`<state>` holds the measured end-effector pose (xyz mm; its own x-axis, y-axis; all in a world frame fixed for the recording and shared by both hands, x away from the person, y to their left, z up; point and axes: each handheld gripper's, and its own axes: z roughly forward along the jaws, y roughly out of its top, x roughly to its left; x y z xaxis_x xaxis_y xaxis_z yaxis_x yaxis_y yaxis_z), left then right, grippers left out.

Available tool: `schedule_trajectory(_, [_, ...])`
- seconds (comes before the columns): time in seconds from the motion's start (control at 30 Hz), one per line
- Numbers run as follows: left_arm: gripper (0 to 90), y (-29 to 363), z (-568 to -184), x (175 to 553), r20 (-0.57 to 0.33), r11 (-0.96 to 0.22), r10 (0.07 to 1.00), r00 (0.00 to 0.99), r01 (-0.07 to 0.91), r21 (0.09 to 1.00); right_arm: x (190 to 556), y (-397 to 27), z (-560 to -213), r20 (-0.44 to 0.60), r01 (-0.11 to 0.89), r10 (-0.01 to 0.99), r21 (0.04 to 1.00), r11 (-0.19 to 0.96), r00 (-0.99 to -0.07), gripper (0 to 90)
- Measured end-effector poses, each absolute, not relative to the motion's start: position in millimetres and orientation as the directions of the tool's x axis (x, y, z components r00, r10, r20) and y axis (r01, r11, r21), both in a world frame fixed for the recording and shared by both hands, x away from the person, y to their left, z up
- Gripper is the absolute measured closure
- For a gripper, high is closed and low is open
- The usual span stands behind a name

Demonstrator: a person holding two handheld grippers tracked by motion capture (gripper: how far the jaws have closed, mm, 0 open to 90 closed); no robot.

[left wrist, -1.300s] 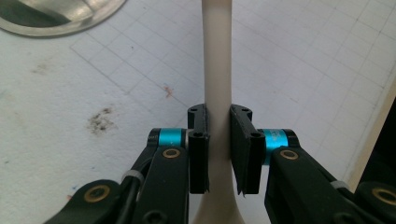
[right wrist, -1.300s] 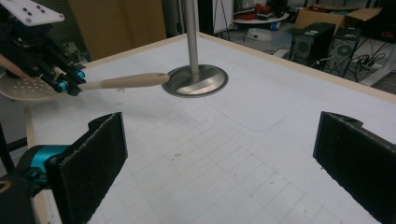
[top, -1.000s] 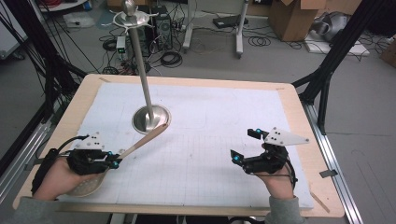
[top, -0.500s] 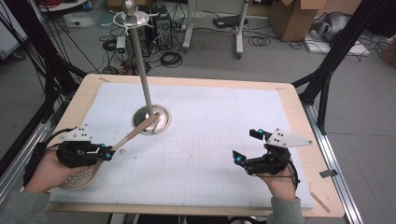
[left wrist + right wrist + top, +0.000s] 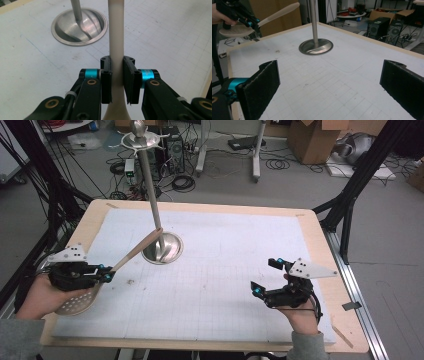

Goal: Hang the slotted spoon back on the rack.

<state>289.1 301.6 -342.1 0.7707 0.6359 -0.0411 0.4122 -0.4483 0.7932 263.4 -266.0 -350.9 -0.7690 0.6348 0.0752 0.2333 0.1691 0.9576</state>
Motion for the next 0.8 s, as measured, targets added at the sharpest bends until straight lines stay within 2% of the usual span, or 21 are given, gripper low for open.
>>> schedule_trajectory(0.8, [77.8, 323, -312, 300, -0.038, -0.395, 0.659, 0.751, 0.389, 0.832, 263, -274, -355, 0.091, 0.25, 0.643, 0.955, 0.161, -0.761, 1.7])
